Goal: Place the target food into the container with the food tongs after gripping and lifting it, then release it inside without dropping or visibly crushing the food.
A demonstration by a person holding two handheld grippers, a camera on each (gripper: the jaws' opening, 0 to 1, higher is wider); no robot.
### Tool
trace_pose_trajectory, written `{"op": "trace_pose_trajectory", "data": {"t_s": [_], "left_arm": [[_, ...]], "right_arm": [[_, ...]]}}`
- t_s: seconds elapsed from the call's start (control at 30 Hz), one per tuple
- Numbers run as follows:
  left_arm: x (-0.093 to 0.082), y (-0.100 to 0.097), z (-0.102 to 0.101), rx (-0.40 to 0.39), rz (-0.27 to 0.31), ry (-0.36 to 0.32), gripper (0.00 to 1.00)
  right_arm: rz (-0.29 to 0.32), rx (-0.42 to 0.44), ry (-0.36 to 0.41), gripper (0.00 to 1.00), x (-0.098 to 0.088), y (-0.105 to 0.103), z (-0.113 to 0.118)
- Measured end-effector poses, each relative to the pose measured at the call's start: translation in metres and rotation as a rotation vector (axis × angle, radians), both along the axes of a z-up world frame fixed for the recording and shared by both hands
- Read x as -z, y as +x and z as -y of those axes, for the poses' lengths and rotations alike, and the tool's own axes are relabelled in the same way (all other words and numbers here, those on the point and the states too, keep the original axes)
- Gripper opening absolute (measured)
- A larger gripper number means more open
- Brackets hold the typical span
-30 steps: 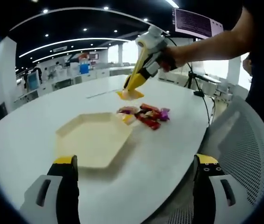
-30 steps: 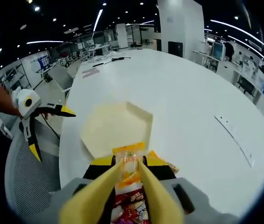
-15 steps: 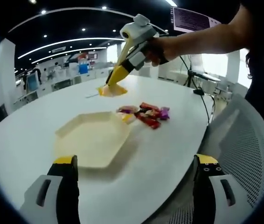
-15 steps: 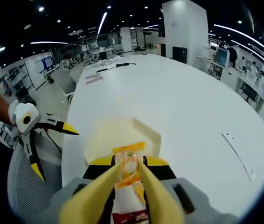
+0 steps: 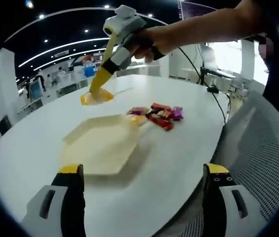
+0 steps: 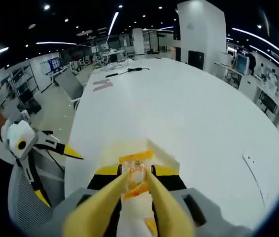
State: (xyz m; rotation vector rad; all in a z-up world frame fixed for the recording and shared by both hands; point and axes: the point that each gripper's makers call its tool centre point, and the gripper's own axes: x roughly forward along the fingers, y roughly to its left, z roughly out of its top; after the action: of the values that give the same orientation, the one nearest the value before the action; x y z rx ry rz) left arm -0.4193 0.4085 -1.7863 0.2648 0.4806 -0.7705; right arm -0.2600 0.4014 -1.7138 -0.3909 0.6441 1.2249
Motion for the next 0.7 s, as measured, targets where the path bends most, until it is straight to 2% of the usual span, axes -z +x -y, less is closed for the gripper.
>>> {"op": "trace_pose_trajectory", "data": {"t_s": [0.37,0.63,0.7], "left_arm": [[0.000,0.000,0.000,0.004,0.003,0.010,0.96],[0.000,0.001,-0.001,-0.001,0.004,0.007,0.96],[0.000,0.001,-0.001,-0.004,0.004,0.002,0.96]], "right_arm": [[0.003,-0.019,-0.004,0.23,0.003,0.005,-0.022],[0.002,-0.031,0.003,0.24,0.006,0.006,-0.027],[0.018,-0.038,0.001,0.25,0.007,0.007,-0.027]]}}
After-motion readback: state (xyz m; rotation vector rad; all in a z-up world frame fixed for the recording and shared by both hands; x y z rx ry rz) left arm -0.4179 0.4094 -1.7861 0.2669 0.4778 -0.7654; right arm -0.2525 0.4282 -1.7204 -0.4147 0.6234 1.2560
